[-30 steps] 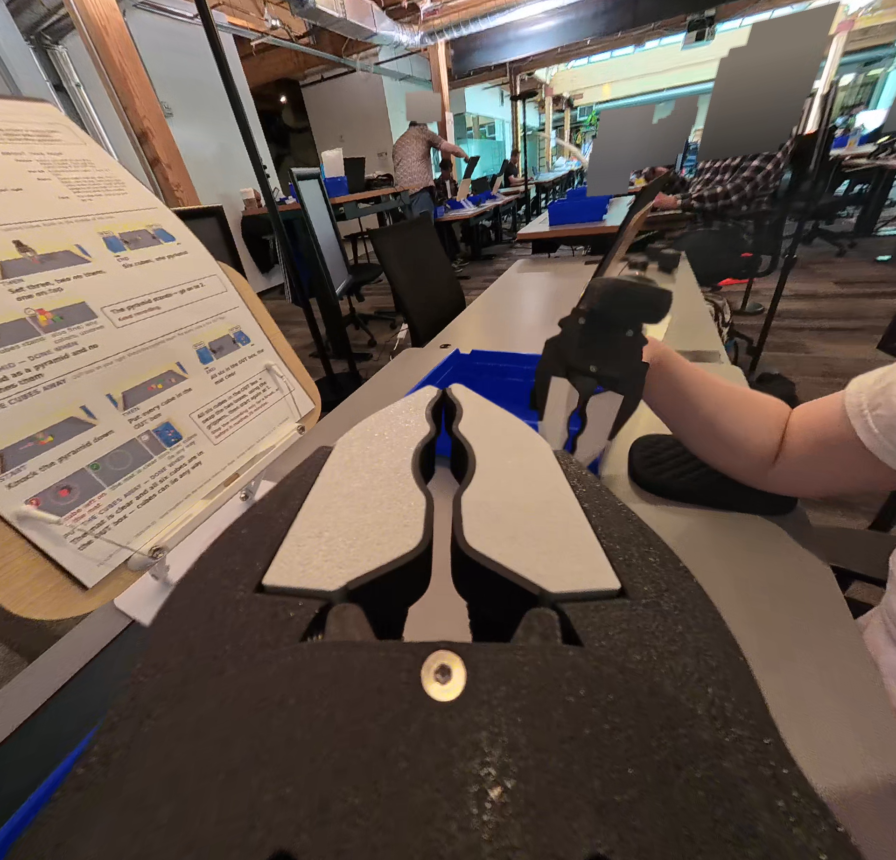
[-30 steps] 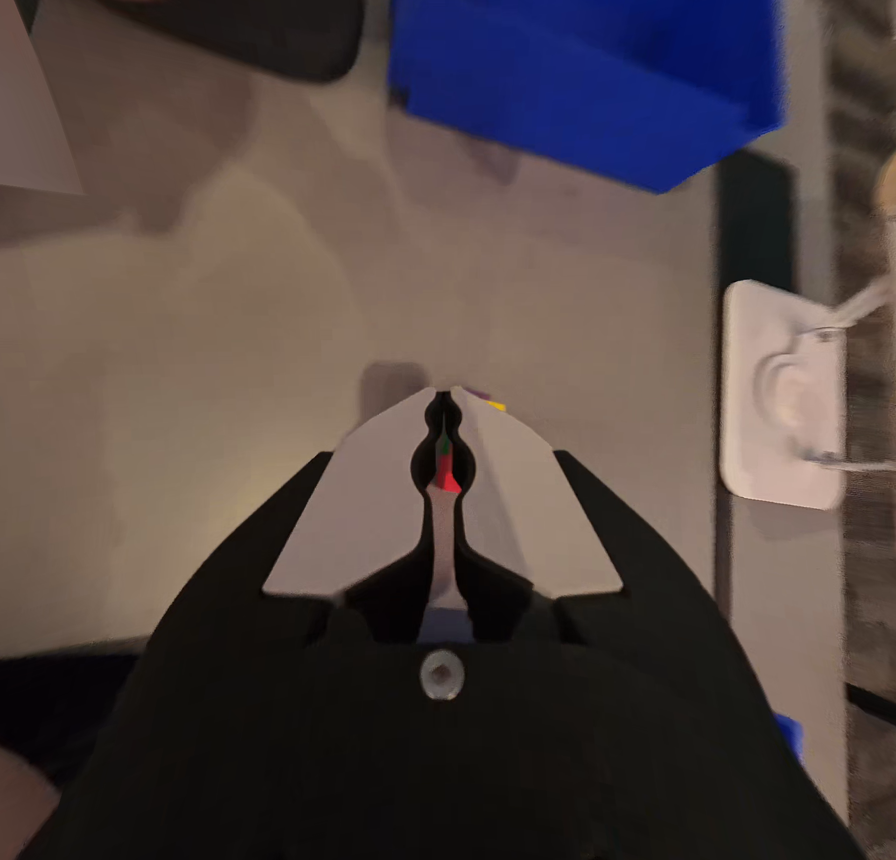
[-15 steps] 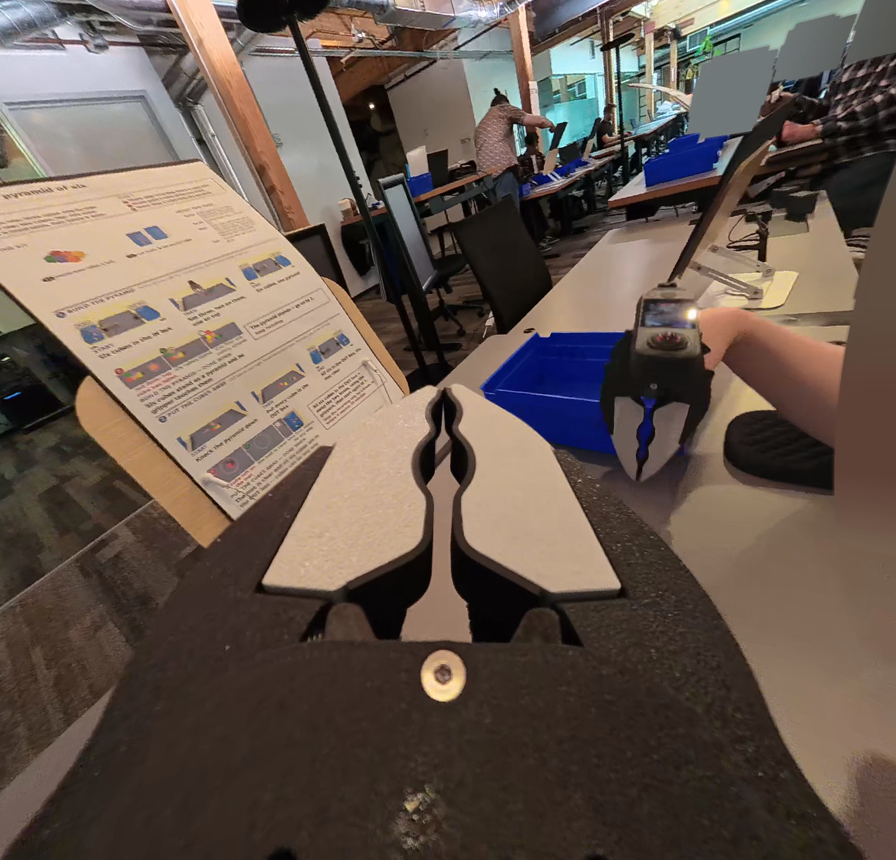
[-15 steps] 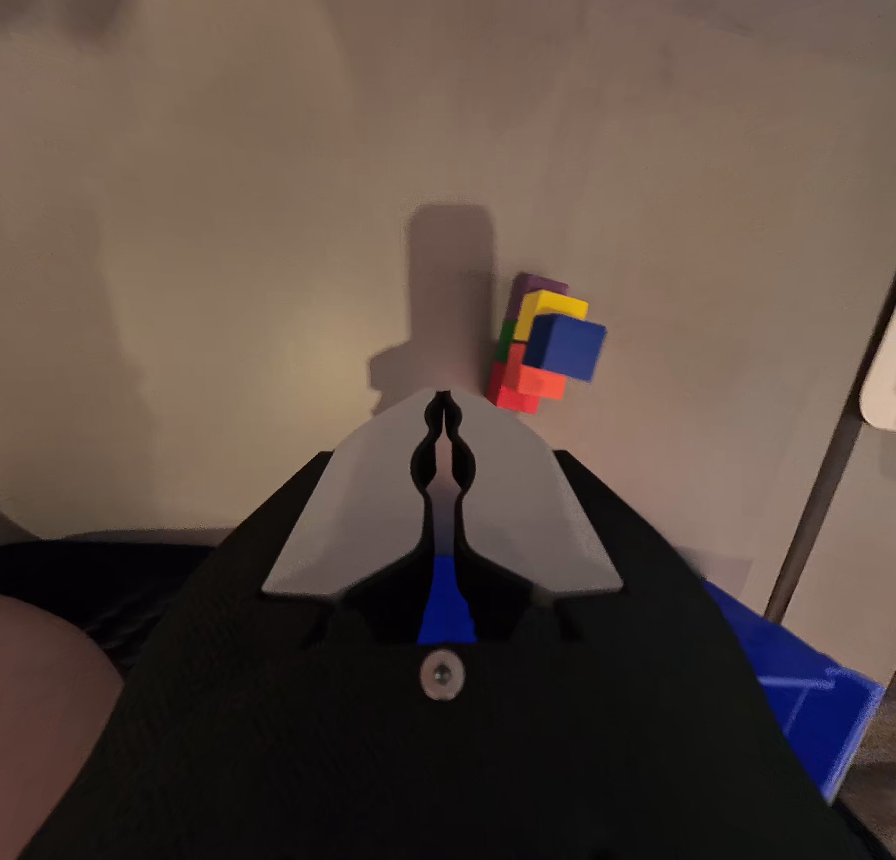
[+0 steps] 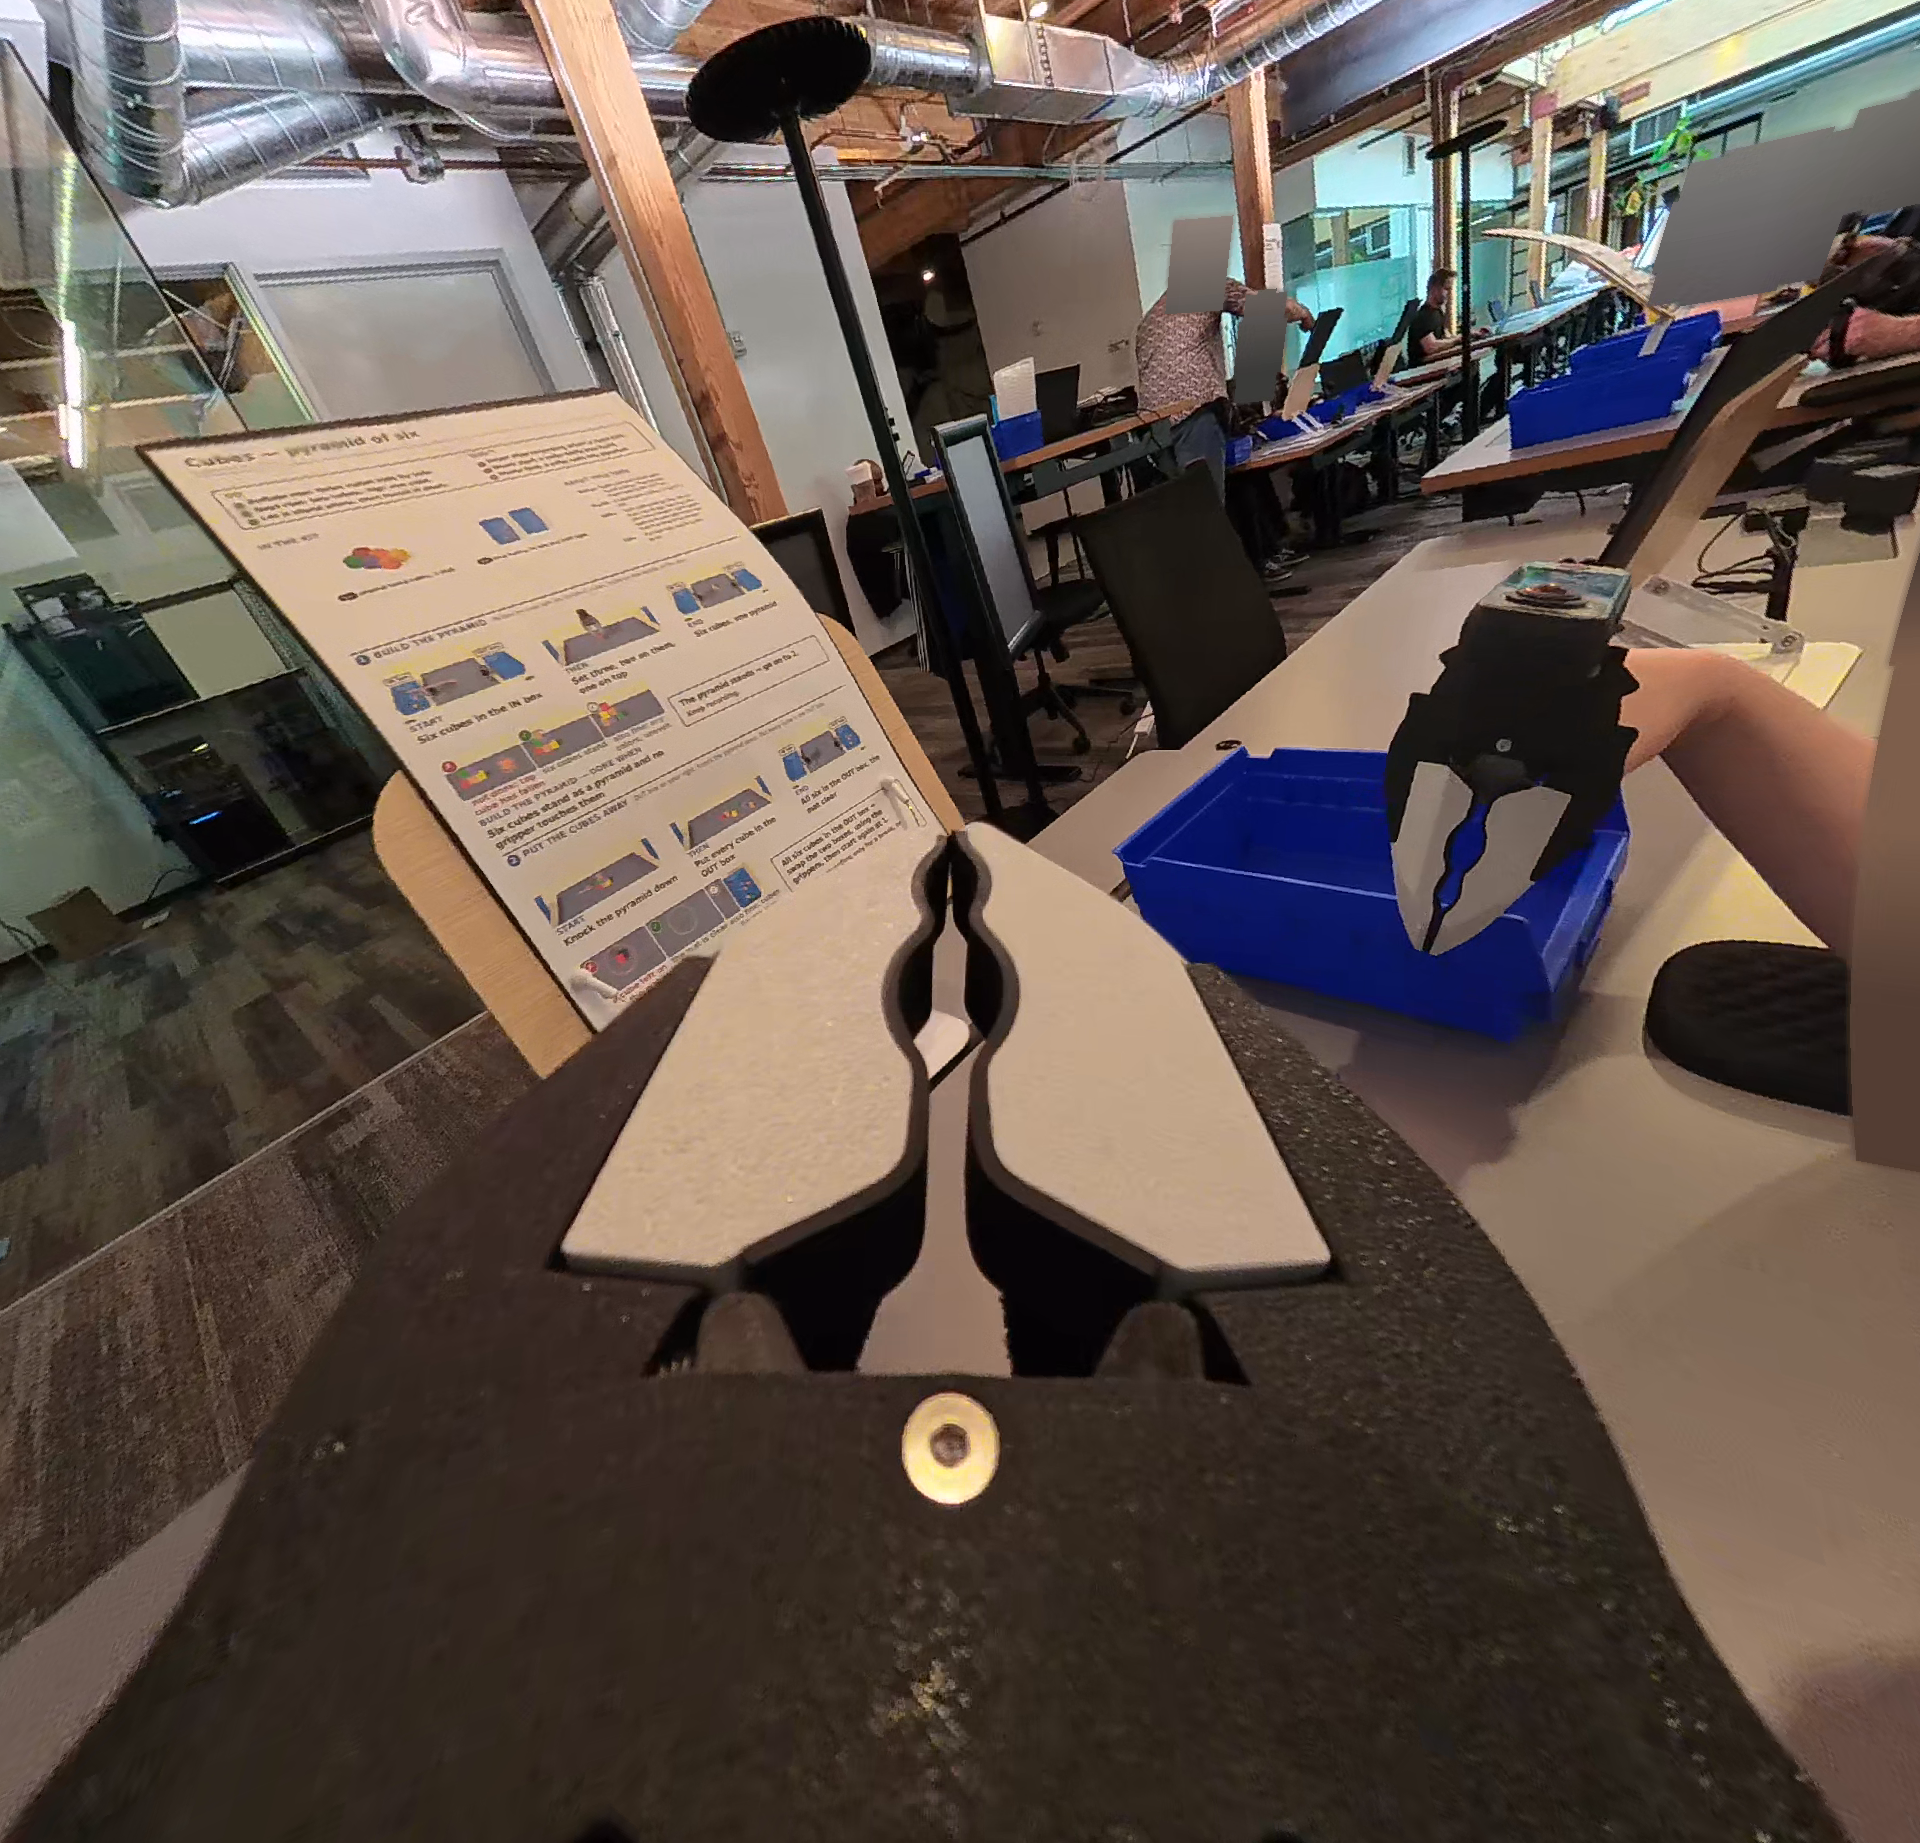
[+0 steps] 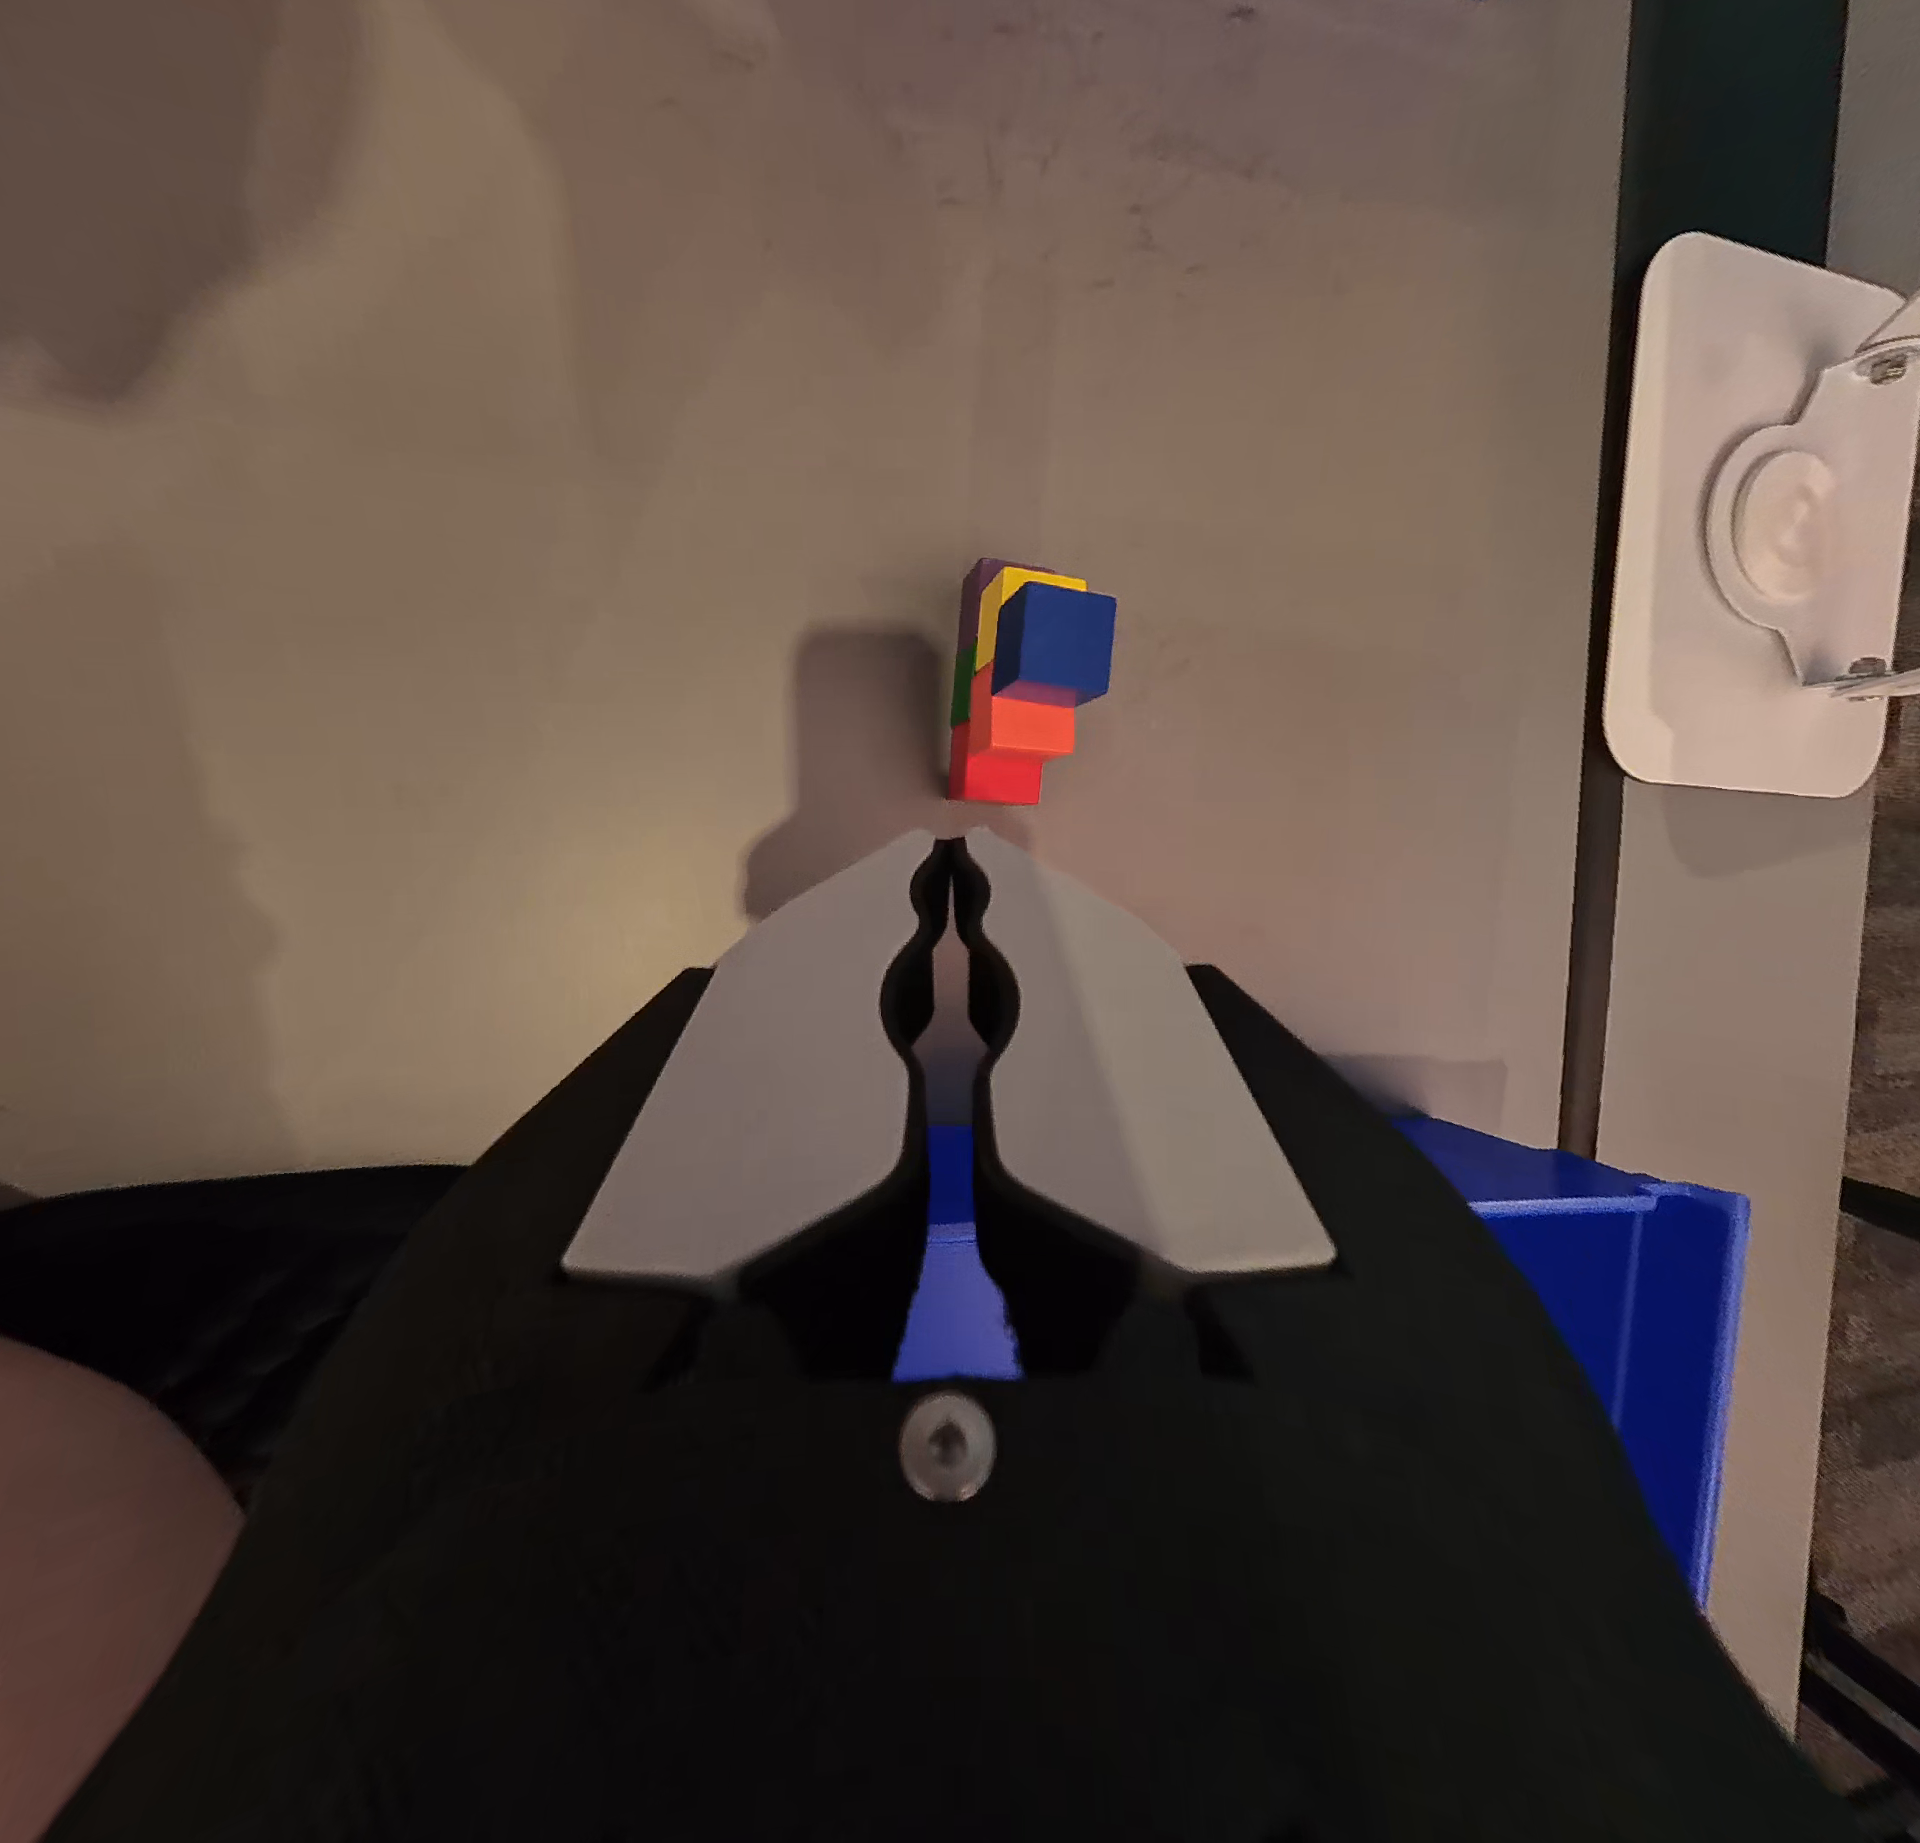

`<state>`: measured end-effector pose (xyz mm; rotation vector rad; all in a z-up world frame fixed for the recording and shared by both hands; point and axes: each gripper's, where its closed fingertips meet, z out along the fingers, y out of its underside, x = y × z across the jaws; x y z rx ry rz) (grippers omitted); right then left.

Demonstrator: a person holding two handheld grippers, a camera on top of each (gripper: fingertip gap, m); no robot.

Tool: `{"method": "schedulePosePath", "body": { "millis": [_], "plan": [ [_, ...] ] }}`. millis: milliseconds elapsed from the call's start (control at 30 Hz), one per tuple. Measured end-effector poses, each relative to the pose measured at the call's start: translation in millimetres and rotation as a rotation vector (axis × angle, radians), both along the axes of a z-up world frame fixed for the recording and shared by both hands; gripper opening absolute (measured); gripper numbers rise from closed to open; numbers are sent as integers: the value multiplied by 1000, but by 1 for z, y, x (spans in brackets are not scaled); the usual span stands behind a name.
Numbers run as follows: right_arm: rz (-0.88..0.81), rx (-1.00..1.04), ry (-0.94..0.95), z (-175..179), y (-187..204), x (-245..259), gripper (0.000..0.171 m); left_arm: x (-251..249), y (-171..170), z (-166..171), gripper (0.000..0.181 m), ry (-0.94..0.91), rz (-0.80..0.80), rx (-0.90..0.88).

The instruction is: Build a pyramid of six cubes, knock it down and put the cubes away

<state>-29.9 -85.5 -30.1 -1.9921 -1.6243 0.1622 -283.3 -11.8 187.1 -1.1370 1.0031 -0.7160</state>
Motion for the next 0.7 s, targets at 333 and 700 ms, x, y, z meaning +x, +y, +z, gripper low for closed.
{"method": "schedulePosePath", "body": {
  "millis": [333,700],
  "plan": [
    [8,-29,-12,-8,2,-3,1,-8,5,-6,0,33,41,-12],
    [77,-143,-84,-48,1,-35,1,-7,4,-8,0,49,48,-14]
  ]
}}
